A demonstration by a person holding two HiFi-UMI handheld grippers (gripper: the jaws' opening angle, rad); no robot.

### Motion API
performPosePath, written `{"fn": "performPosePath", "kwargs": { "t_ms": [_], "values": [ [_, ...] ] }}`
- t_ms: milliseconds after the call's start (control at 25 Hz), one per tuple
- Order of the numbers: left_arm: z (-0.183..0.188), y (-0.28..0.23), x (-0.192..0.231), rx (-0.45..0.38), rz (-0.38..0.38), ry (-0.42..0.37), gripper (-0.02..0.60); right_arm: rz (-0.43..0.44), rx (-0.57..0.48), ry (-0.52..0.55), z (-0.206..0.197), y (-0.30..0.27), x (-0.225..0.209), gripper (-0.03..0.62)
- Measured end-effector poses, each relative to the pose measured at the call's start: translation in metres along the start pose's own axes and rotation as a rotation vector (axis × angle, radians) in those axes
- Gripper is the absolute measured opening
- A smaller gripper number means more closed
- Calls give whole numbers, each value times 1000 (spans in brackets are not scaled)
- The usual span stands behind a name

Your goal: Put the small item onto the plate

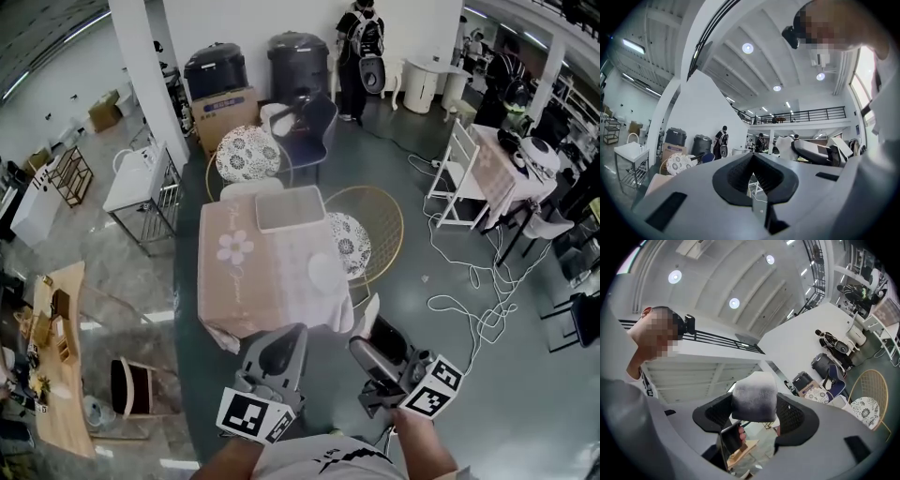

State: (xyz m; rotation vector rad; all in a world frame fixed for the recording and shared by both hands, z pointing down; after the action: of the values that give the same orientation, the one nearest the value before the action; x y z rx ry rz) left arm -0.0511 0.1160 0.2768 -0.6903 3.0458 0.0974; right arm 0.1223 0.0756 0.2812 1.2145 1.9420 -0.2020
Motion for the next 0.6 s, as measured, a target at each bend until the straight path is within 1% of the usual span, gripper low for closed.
{"fn": "performPosePath", "kwargs": {
  "t_ms": [200,320,440,600],
  "values": [
    [-19,-29,58,10,-45,3,5,-59,2,22,-8,-55,-30,285],
    [-32,-44,87,17,-72,4,5,-102,-1,39,-16,-79,-49,284],
    [-44,-64,103,25,-93,10,5,-153,8,46,-17,-91,-71,285],
    [-63,-90,113,32,-114,13,5,-223,20,71,-17,-100,-104,285]
  ]
}}
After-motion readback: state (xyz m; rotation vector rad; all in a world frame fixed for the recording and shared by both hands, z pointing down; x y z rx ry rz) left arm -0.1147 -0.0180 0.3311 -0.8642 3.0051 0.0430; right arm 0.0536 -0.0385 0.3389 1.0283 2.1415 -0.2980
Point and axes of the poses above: the fingertips, and each gripper's own axes: y backward along the fingers, x to its left, z out of its top, the point moved 6 cm from there along y, backward along the fingers, and after that the axes turned 12 degrees about -y, right-handed, at the moved point
